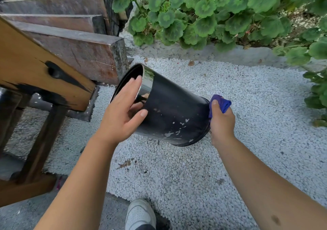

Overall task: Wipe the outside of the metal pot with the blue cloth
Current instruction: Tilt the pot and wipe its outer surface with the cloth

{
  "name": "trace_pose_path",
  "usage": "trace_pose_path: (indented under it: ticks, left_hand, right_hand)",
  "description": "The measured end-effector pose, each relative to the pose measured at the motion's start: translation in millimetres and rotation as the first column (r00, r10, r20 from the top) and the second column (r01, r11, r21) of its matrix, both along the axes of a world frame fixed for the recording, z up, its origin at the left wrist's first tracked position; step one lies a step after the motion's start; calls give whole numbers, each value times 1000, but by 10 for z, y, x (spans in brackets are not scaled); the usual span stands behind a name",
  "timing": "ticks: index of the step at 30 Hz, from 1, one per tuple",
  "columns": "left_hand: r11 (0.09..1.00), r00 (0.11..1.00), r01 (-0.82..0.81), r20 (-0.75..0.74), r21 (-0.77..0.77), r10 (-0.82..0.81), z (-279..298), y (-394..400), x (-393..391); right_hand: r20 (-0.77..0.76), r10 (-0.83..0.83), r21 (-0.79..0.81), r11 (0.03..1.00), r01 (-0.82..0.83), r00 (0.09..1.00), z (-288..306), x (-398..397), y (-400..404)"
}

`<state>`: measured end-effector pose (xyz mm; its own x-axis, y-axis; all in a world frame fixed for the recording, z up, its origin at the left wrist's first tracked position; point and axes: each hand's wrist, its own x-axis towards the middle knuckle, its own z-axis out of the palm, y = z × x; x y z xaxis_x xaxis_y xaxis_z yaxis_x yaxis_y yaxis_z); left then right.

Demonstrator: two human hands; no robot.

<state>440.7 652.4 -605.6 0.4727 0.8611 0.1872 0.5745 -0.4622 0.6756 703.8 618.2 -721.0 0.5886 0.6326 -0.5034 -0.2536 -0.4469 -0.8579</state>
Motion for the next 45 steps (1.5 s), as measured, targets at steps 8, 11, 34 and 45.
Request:
trace_pose_path:
  ticks: [8, 11, 34, 45]
  left_hand:
    - [968, 995, -57, 71, -244, 76, 101, 2, -13]
    - [965, 990, -89, 81, -247, 112, 202, 72, 14]
    - [999, 999, -37, -13, -27, 36, 160, 148, 145]
    - [980, 980, -199, -9, -27, 199, 78, 217, -65]
  right_hand:
    - [-80, -17, -1, 1000, 17, 997, 155, 11, 98]
    - [-52, -5, 39, 999, 7, 999, 240, 73, 192]
    - [813, 418, 28, 669, -743, 406, 1107, -1133, 130]
    - [777, 478, -99, 736, -670, 410, 463, -552, 115]
